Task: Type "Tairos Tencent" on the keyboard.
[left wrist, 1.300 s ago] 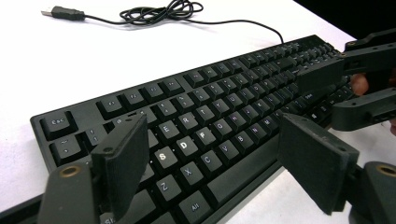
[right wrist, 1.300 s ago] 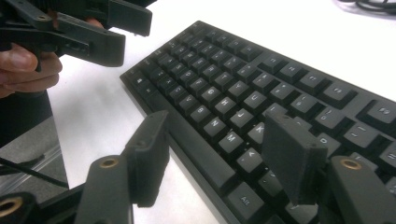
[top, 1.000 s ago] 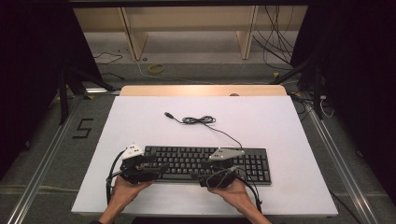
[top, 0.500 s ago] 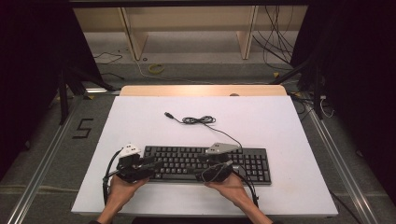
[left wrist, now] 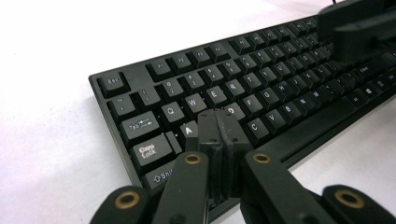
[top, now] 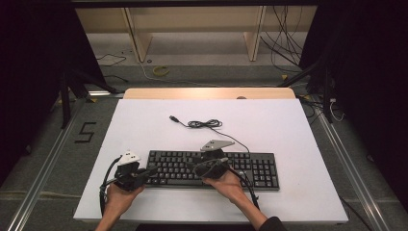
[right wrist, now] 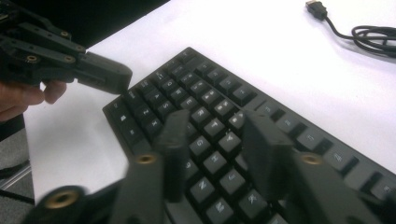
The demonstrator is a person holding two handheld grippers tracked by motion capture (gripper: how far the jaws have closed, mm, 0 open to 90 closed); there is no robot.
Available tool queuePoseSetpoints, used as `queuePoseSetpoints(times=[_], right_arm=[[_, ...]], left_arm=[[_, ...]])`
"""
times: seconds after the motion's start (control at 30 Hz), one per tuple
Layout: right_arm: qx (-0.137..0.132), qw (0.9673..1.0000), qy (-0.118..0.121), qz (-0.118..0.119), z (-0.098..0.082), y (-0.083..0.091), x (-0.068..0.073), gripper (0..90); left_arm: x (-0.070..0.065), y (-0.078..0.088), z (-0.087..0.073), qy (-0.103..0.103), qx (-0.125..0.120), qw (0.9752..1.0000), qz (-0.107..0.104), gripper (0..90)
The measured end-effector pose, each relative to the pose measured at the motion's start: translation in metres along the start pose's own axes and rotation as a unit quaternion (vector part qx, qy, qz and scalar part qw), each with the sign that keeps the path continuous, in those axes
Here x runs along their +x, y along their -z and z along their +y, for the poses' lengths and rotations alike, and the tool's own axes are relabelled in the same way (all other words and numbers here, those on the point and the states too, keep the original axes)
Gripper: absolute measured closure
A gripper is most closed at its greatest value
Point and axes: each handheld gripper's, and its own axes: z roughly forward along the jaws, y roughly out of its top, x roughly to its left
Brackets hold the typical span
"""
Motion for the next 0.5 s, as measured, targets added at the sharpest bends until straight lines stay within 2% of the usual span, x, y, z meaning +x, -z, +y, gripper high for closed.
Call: queuePoseSetpoints(times=[0.13, 0.3, 0.5], right_arm=[[0.008, 1.0, 0.0, -0.003, 0.005, -0.009, 0.001, 77.8], [0.02, 0.9997, 0.007, -0.009, 0.01, -0.02, 0.003, 87.7], [0.031, 0.9994, 0.006, -0.011, 0.011, -0.031, 0.004, 90.0]], left_arm=[[0.001, -0.001, -0.002, 0.001, 0.008, 1.0, 0.0, 88.9], [0.004, 0.0, -0.004, 0.006, 0.013, 0.9999, 0.003, 88.9], [0.007, 0.0, -0.006, 0.009, 0.018, 0.9998, 0.005, 88.9]])
